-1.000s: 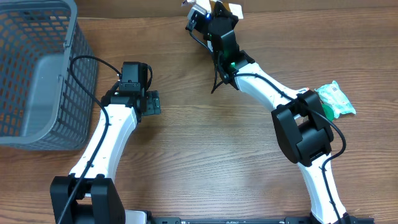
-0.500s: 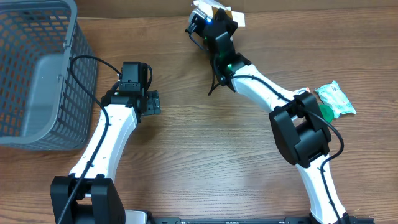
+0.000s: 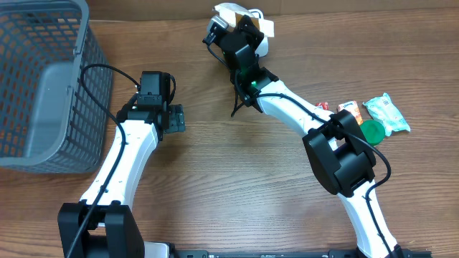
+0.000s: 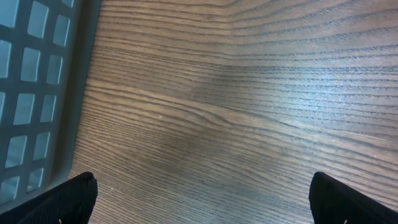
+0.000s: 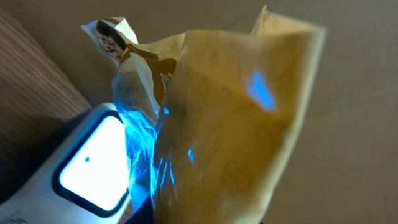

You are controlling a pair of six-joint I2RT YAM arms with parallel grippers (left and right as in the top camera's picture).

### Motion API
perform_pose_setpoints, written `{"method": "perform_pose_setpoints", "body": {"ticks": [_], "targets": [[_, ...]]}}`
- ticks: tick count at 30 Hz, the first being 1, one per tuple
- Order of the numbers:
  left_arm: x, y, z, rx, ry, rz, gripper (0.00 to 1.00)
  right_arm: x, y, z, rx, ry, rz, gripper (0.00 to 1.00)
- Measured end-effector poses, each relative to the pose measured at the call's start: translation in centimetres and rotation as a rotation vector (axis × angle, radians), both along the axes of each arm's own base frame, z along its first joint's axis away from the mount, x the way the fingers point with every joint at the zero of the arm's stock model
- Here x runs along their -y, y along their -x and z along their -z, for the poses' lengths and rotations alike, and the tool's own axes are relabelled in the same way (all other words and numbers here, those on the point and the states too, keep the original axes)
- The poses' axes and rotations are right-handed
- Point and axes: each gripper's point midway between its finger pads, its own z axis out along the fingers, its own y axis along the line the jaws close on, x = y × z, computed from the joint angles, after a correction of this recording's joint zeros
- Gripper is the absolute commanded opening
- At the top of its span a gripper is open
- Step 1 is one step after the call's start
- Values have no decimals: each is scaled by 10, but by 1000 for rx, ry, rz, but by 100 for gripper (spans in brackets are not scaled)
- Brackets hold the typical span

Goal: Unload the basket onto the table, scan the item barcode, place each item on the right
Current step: 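Lift the snack bag with the right gripper toward the white scanner, then lower the snack bag with the right gripper onto the table center-right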

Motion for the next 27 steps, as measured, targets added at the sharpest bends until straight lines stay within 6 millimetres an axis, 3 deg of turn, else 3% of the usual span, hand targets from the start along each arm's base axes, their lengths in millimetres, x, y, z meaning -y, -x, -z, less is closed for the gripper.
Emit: {"method": "perform_pose_setpoints", "body": {"ticks": [5, 9, 13, 16, 19, 24, 27], "targets": [[0, 0, 0, 0, 0, 0, 100, 6, 6, 1, -30, 0, 37, 4], [0, 0, 0, 0, 0, 0, 100, 14, 22, -14, -100, -18, 51, 3], [0, 0, 0, 1, 0, 0, 100, 27, 56, -45, -223, -91, 33, 4], [0, 0, 0, 0, 0, 0, 100, 39, 93, -62, -362, -187, 3, 4], [0, 0, 0, 1, 0, 0, 100, 55, 132, -54, -563, -268, -11, 4], [0, 0, 0, 1, 0, 0, 100, 87, 194, 2, -996, -342, 45, 4], [0, 0, 0, 0, 0, 0, 100, 102, 216, 27, -1160, -387, 100, 4]]}}
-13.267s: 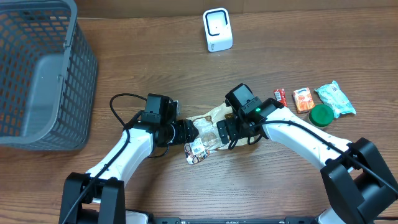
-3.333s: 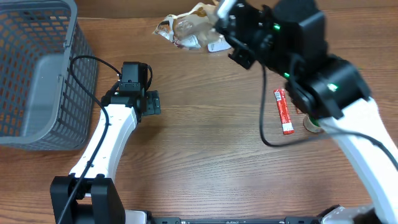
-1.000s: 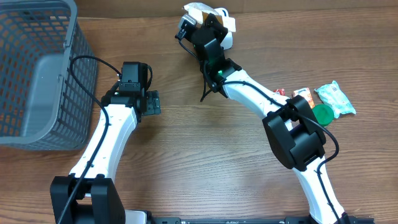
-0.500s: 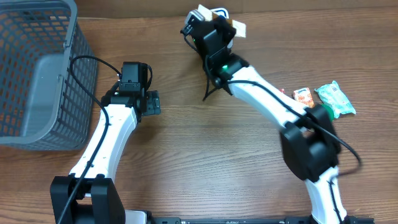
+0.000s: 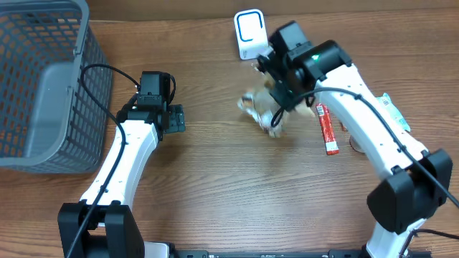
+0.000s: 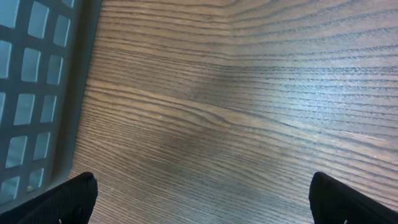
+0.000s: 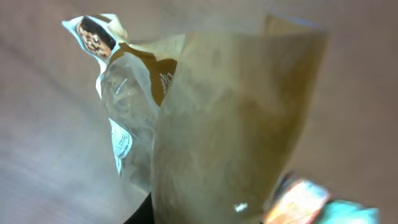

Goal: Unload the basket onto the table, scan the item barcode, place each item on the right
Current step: 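Lower the snack bag with the right gripper onto the table center-right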

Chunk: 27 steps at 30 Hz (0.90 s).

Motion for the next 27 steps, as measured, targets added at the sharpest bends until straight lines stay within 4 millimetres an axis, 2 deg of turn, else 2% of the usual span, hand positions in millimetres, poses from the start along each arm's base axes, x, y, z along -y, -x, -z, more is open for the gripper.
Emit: {"method": "perform_pose_setpoints", "body": {"ticks": [4, 5, 6, 8, 11, 13, 17, 20, 23, 27], "targets": [[0, 0, 0, 0, 0, 0, 100, 15, 11, 26, -100, -23, 50, 6], [0, 0, 0, 0, 0, 0, 100, 18, 11, 32, -111, -27, 61, 10], [0, 0, 0, 0, 0, 0, 100, 22, 12, 39, -121, -29, 71, 16], [0, 0, 0, 0, 0, 0, 100, 28, 10, 50, -125, -28, 92, 40], [0, 0, 0, 0, 0, 0, 100, 40, 1, 60, -98, -3, 141, 58], [0, 0, 0, 0, 0, 0, 100, 48, -15, 59, -28, 23, 193, 67], [0, 0, 0, 0, 0, 0, 100, 60, -44, 52, 102, 49, 338, 71], [0, 0, 0, 0, 0, 0, 100, 58, -47, 50, 110, 12, 437, 71], [0, 0, 0, 0, 0, 0, 100, 49, -37, 54, 50, -45, 523, 63], [0, 0, 0, 0, 0, 0, 100, 33, -1, 61, -114, -83, 641, 60]]}}
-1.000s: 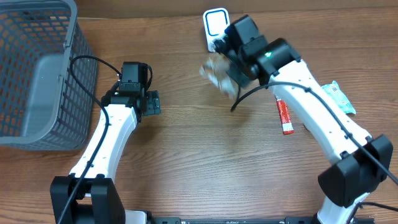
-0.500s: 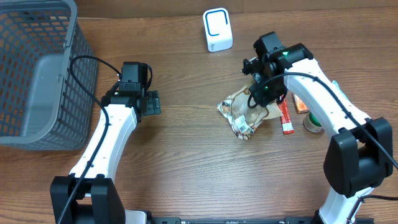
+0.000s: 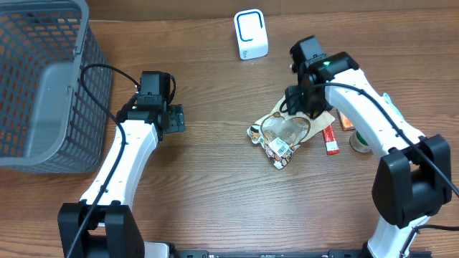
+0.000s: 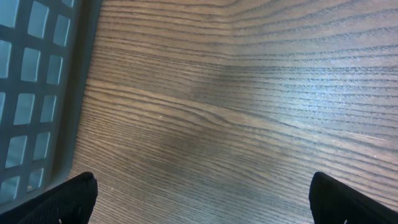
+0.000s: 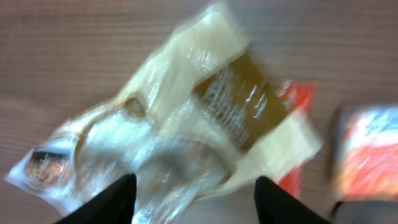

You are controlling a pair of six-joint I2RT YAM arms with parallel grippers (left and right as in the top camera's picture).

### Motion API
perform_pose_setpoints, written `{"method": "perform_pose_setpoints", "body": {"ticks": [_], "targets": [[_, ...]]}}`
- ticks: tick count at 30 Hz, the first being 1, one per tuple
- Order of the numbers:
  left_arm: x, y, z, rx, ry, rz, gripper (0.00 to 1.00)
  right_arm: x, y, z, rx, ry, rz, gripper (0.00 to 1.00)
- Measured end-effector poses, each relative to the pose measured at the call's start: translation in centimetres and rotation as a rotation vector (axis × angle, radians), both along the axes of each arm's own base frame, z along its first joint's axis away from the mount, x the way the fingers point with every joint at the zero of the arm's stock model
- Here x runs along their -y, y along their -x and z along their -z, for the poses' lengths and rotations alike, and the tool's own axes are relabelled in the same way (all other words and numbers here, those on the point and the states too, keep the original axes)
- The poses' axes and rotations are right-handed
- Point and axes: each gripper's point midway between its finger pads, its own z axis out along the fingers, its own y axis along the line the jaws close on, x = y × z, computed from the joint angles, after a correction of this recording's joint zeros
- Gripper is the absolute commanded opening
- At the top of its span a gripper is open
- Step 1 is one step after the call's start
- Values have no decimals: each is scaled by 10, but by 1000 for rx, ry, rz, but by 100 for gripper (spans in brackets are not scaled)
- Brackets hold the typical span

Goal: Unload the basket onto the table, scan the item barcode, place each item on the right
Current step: 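Lower the snack bag with the right gripper onto the table center-right, then open the right gripper and release the snack bag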

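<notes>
The item, a clear and tan snack bag (image 3: 283, 132), lies flat on the wood table right of centre. In the right wrist view the bag (image 5: 180, 134) is spread out below the fingers. My right gripper (image 3: 306, 100) hovers over the bag's far right end, open, with nothing between its fingers (image 5: 118, 199). The white barcode scanner (image 3: 251, 34) stands at the table's far edge. Well away at centre left, my left gripper (image 3: 174, 118) is open and empty over bare wood (image 4: 202, 202).
A grey mesh basket (image 3: 39, 86) fills the far left, and its wall (image 4: 31, 93) shows in the left wrist view. A red stick pack (image 3: 329, 138), an orange packet (image 5: 367, 149) and a green round item (image 3: 361, 141) lie just right of the bag.
The right gripper held the snack bag in the air below the scanner. Now the bag lies flat on the table and the gripper is open above it. The left arm has not moved.
The right gripper first held the bag up against the scanner, with blue light falling on the bag. Then it held the bag clear of the scanner, over the table's middle. Now the bag rests on the table beside the red stick pack, let go.
</notes>
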Motion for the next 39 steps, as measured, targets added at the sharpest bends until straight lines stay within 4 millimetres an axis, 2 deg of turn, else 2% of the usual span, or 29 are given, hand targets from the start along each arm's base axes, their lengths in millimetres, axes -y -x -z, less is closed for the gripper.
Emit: {"method": "perform_pose_setpoints", "body": {"ticks": [5, 9, 12, 16, 21, 24, 29, 31, 32, 33, 39], "targets": [[0, 0, 0, 0, 0, 0, 100, -15, 25, 11, -93, -37, 108, 57], [0, 0, 0, 0, 0, 0, 100, -21, 38, 37, -120, -43, 168, 55], [0, 0, 0, 0, 0, 0, 100, -19, 45, 60, -121, -34, 195, 54], [0, 0, 0, 0, 0, 0, 100, -3, 47, 78, -85, 40, 219, 55], [0, 0, 0, 0, 0, 0, 100, 11, 24, 75, 41, 129, 175, 53], [0, 0, 0, 0, 0, 0, 100, 18, 20, 73, 66, 175, 130, 54], [0, 0, 0, -1, 0, 0, 100, 28, 26, 68, 38, 233, 94, 68], [0, 0, 0, 0, 0, 0, 100, 29, 24, 62, 43, 239, 90, 82], [0, 0, 0, 0, 0, 0, 100, 29, 22, 58, 53, 235, 93, 95], [0, 0, 0, 0, 0, 0, 99, 28, 19, 53, 68, 230, 90, 100], [0, 0, 0, 0, 0, 0, 100, 25, 12, 30, 124, 198, 88, 100]]}}
